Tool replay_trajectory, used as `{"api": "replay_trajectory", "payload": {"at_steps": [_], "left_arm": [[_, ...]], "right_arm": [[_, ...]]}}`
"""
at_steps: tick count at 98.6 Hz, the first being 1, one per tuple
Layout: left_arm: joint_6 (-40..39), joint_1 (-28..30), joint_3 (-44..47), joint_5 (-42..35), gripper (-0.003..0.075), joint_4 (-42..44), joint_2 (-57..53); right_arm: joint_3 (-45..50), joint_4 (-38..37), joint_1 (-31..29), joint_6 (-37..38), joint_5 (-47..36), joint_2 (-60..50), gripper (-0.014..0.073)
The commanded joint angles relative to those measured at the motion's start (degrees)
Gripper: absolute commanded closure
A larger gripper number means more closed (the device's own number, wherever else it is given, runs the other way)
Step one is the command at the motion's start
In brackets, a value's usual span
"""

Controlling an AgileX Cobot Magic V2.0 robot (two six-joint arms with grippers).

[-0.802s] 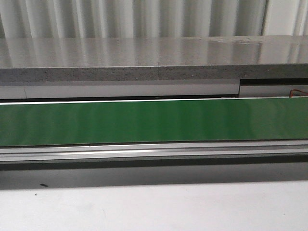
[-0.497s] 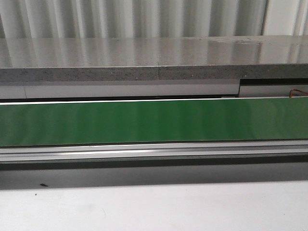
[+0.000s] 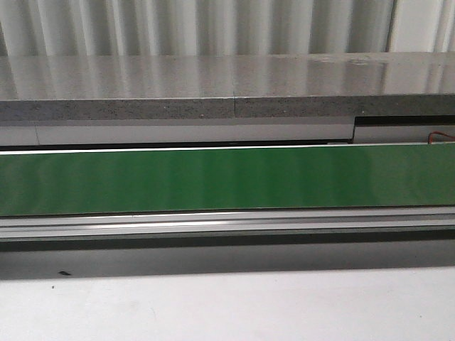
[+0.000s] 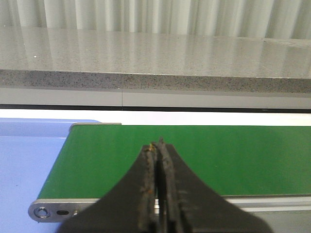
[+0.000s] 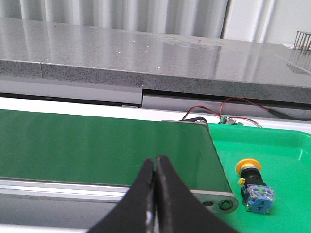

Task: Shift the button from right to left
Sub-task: 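Move the right gripper above the yellow push button in the green tray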

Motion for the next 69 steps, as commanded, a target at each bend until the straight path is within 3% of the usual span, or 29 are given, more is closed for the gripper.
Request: {"api": "replay_trajectory", "payload": {"at_steps": [1, 30, 69], "left_arm": [[-0.7, 0.1, 2.3, -4.4, 0.0741, -0.6, -1.8], [-0.7, 0.1, 2.3, -4.4, 0.0741, -0.6, -1.8], [-0.7, 0.1, 2.3, -4.4, 0.0741, -0.6, -1.8]], "right_arm": [[-1.3, 0.1, -0.1, -0.1, -4.5, -1.1, 0.0662], [-11.3, 0.1, -0.1, -0.1, 7.2, 3.6, 0.0662], [-36.0, 0.2, -0.1, -0.1, 29.7, 28.5, 0.0662]]}}
